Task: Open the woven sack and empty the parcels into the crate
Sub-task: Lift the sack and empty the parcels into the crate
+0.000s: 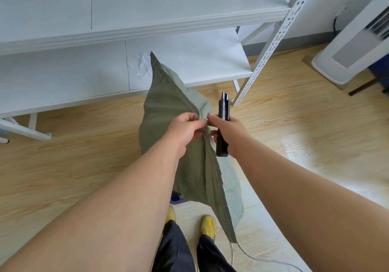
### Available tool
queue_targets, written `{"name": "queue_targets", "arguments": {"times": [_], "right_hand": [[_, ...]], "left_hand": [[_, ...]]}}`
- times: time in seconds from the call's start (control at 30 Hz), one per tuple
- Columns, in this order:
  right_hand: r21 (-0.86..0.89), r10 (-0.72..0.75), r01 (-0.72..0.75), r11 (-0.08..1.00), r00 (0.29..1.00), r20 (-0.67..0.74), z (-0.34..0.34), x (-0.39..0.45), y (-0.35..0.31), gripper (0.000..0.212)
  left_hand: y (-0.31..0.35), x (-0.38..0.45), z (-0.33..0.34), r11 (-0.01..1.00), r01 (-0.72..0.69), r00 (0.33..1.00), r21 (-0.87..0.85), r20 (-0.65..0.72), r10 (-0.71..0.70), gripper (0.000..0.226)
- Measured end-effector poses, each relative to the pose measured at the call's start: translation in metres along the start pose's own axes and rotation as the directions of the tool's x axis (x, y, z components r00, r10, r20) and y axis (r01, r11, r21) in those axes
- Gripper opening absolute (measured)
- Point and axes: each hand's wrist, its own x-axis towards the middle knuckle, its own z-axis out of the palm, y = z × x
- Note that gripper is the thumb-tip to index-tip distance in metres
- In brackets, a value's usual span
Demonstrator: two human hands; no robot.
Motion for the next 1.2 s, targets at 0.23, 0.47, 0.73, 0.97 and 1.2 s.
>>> {"name": "queue_targets", "arguments": {"times": [0.23, 0.47, 0.73, 0.97, 1.2], "right_hand": [[-0.702, -0.030, -0.064, 0.709, 0.992, -0.122, 0.038, 0.021, -0.043, 0.033], [-0.750, -0.283, 0.155, 0.643, 0.958, -0.045, 0.039, 0.028, -0.027, 0.008], [-0.601, -0.384, 0.335, 0.726, 0.922, 0.050, 0.027, 0.008, -0.008, 0.008], [-0.272, -0.364, 0.295, 0.916, 0.897, -0.252, 0.007, 0.005, -0.019, 0.013], [-0.222, -0.352, 0.295, 0.930, 0.889, -0.294, 0.002, -0.003, -0.026, 0.014]], "left_hand": [[-0.002, -0.005, -0.013, 0.998, 0.042, 0.975, 0.045, 0.216, -0.051, 0.018], [0.042, 0.032, -0.048, 0.980, 0.111, 0.991, 0.164, -0.098, -0.096, 0.017], [0.056, 0.073, -0.008, 0.914, 0.237, 0.958, 0.330, -0.236, -0.163, 0.032], [0.085, 0.058, 0.007, 0.973, -0.074, 0.995, 0.221, 0.082, 0.057, 0.037], [0.101, 0.040, 0.011, 0.912, -0.163, 0.981, 0.376, 0.158, 0.110, 0.038]]}}
